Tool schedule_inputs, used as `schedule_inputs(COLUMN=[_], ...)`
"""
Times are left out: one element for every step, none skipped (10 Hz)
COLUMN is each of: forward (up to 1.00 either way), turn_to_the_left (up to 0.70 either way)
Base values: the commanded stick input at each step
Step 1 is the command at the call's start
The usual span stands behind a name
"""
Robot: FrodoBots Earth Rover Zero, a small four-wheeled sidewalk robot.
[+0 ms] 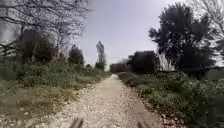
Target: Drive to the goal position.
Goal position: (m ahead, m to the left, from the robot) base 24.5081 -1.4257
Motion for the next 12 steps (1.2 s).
schedule_inputs(forward=[0.7, 0.7, 0.7, 0.7, 0.7, 0.7, 0.7, 0.7, 0.7, 0.7, 0.7, 0.75], turn_to_the_left=[0.0, 0.0, 0.0, 0.0, 0.0, 0.0, 0.0, 0.0, 0.0, 0.0, 0.0, 0.0])
